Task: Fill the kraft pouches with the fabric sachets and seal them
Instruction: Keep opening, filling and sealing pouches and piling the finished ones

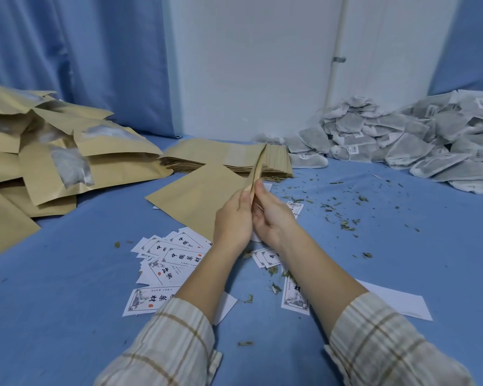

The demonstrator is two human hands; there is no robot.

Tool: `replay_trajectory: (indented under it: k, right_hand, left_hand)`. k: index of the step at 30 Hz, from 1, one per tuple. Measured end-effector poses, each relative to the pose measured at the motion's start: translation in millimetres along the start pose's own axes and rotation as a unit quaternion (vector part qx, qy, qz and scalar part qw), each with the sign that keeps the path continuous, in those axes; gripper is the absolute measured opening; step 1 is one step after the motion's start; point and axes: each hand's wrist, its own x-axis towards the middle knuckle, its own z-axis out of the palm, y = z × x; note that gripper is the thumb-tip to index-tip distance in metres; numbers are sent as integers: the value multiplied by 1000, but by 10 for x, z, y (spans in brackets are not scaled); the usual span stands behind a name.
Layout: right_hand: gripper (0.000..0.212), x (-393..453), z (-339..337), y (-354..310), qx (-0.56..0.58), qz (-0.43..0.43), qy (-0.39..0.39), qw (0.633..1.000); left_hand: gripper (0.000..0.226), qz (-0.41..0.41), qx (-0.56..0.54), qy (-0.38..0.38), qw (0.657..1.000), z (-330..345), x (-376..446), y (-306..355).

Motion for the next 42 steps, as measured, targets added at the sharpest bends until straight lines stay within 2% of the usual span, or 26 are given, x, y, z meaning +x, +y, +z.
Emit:
replay_trajectory:
  k: [2, 4, 6, 7, 8, 9, 11, 13, 15, 18, 20, 23, 26, 29, 32, 34, 35, 37, 38, 39, 40, 41, 42]
  right_hand:
    - [17, -14, 11, 1, -16, -18, 11, 1000]
    - [24, -6, 6, -19, -160, -85, 56, 982]
    - [29, 6, -14, -41, -371, -167, 106, 907]
    - [27, 11, -23, -48, -420, -192, 115, 879]
    - [24, 10, -33, -51, -439, -199, 106, 870]
    - [22, 8, -47, -47, -442, -196, 91, 871]
    - [19, 0, -69, -24, -448, -187, 62, 872]
    - [18, -2, -56, -3, -478, -194, 57, 854]
    - [18, -2, -14, 19, -509, -209, 62, 833]
    - [26, -20, 77, 1, -540, -194, 54, 817]
    - [44, -23, 99, -36, -599, -200, 62, 773]
    - [48, -34, 129, -55, -650, -217, 108, 720]
    - [45, -17, 108, 4, -650, -210, 162, 712]
    - [43, 25, 56, 32, -642, -181, 203, 716]
    - [39, 24, 23, 20, -641, -237, 176, 709]
    - [14, -31, 40, 24, -614, -297, 152, 715]
    - [7, -41, 41, 24, -615, -325, 154, 702]
    - [12, -30, 7, 22, -643, -362, 147, 659]
    - [8, -27, 16, 12, -642, -368, 131, 660]
    - [8, -10, 1, -1, -658, -362, 107, 652]
    - [9, -3, -8, -14, -698, -370, 79, 608]
    - [13, 12, -28, -17, -765, -380, 51, 517]
    - [18, 36, -55, -24, -813, -379, 24, 442]
  left_hand:
    - [30, -10, -7, -13, 1000, -6, 5, -9]
    - [35, -28, -4, -30, 999, -3, 4, -4]
    - [35, -28, 21, -36, 999, 2, 7, 17]
    - [35, -17, 37, -27, 999, -4, 9, 30]
    - [36, -1, 55, -5, 998, -21, 9, 50]
    - [36, 15, 81, 24, 996, -48, 5, 71]
    - [36, 67, 208, 59, 974, -89, -4, 90]
    - [31, 117, 346, 60, 929, -81, -19, 100]
    - [27, 130, 393, 61, 908, -60, -24, 125]
    - [23, 122, 400, 84, 905, -65, -16, 138]
    - [22, 119, 377, 98, 913, -63, -19, 126]
    - [27, 93, 304, 120, 940, -48, -29, 115]
    - [27, 43, 222, 153, 962, -50, 13, 115]
    - [27, 13, 166, 201, 965, -77, 83, 108]
    - [29, 60, 184, 190, 962, -78, 73, 117]
    - [30, 107, 234, 171, 951, -71, 25, 122]
    - [30, 133, 251, 165, 944, -71, -6, 136]
    - [20, 192, 273, 164, 928, -87, -64, 191]
    - [13, 213, 303, 164, 914, -98, -87, 221]
    - [17, 229, 331, 176, 899, -103, -103, 254]
    - [24, 236, 350, 176, 889, -109, -109, 265]
    - [29, 233, 359, 170, 888, -117, -113, 273]
    - [30, 234, 366, 167, 885, -117, -108, 268]
